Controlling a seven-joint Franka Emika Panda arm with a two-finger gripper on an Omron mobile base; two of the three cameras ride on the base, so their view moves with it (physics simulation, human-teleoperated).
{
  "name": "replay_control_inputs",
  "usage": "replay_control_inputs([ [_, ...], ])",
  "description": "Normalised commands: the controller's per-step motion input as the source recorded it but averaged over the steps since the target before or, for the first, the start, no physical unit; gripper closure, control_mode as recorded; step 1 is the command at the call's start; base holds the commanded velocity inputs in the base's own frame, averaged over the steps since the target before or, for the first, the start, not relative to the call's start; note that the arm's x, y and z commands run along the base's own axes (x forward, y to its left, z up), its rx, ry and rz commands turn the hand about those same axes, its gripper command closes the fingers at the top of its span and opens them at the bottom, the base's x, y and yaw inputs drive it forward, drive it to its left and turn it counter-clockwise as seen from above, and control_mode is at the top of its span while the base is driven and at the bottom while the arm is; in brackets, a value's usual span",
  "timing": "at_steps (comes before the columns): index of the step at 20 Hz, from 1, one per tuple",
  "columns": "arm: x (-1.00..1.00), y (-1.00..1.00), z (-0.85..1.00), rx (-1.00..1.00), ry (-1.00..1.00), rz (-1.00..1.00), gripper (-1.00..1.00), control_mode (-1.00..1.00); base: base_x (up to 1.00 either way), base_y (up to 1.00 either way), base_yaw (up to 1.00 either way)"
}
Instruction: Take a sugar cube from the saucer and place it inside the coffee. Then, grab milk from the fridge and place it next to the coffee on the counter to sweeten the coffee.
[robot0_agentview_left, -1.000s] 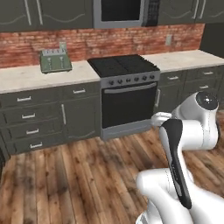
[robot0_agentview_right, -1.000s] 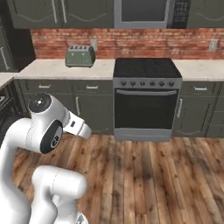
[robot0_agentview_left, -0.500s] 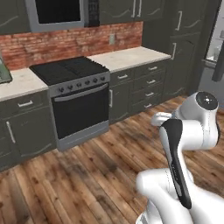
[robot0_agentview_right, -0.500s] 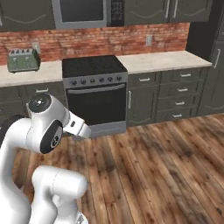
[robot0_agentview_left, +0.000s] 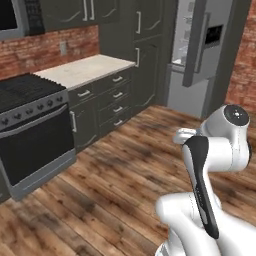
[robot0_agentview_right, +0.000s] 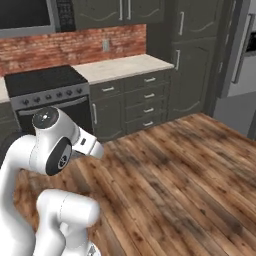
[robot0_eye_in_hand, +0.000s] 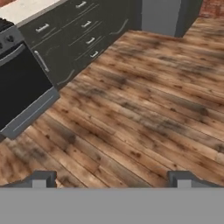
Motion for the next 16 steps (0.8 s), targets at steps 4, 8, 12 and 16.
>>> replay_control_inputs([
  [4,0.0,0.0,0.0,0.0,0.0,0.0,-1.0,1.0,0.66,-0.1,-0.41],
  [8,0.0,0.0,0.0,0.0,0.0,0.0,-1.0,1.0,1.0,0.0,-0.29],
  [12,0.0,0.0,0.0,0.0,0.0,0.0,-1.0,1.0,1.0,0.01,-0.27],
  [16,0.0,0.0,0.0,0.0,0.0,0.0,-1.0,1.0,1.0,0.08,-0.27],
])
